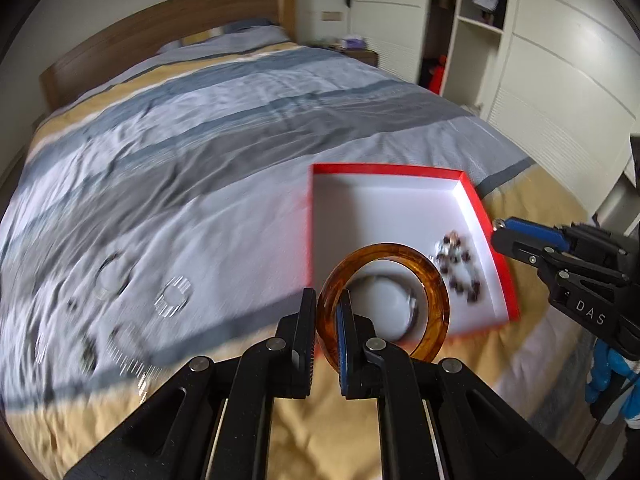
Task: Organize jewelry
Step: 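Carry the amber bangle and silver ring into the red box and release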
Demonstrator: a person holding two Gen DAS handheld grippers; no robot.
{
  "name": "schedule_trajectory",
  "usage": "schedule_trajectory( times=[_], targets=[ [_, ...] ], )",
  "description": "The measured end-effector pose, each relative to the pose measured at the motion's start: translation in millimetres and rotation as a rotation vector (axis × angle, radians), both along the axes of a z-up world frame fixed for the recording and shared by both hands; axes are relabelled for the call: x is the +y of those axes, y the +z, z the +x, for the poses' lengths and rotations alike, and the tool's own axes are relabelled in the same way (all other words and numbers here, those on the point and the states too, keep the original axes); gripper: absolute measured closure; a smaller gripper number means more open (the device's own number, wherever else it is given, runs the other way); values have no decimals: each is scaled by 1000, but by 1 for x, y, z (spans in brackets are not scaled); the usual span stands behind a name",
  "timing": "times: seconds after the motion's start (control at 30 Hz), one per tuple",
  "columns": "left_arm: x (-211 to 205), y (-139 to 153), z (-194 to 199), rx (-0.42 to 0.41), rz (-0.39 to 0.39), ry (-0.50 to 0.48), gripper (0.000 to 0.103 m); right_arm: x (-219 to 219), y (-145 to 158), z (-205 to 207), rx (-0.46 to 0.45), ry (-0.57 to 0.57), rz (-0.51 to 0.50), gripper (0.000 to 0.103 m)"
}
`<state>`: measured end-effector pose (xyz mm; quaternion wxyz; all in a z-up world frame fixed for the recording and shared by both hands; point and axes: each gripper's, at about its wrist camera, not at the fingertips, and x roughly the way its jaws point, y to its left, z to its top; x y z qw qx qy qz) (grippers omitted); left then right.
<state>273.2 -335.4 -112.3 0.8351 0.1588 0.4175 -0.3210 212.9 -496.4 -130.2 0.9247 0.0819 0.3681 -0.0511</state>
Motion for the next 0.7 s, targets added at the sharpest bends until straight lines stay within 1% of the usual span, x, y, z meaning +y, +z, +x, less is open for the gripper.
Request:
schedule_trajectory(
  times=[0.1, 0.27, 0.37, 0.53, 0.63, 0.7],
  targets=[
    [-36, -20, 21, 5, 30, -18, 94, -16, -13, 25, 31, -1, -36, 85],
    [-72, -56, 47, 29, 79, -16, 94, -33, -43, 62, 107, -9, -70, 85],
    [-80, -70, 54, 33, 100, -17, 94, -36, -58, 79, 155, -1, -100, 85],
    [-82, -86, 61, 56, 111, 3, 91, -33, -77, 90, 241, 8, -157, 85],
    [-83, -86, 60, 46, 124, 13, 89, -33, -77, 90, 261, -13, -163, 84],
    [-82, -84, 61, 63, 113, 19, 89, -31, -72, 88, 269, -25, -184, 84]
  ],
)
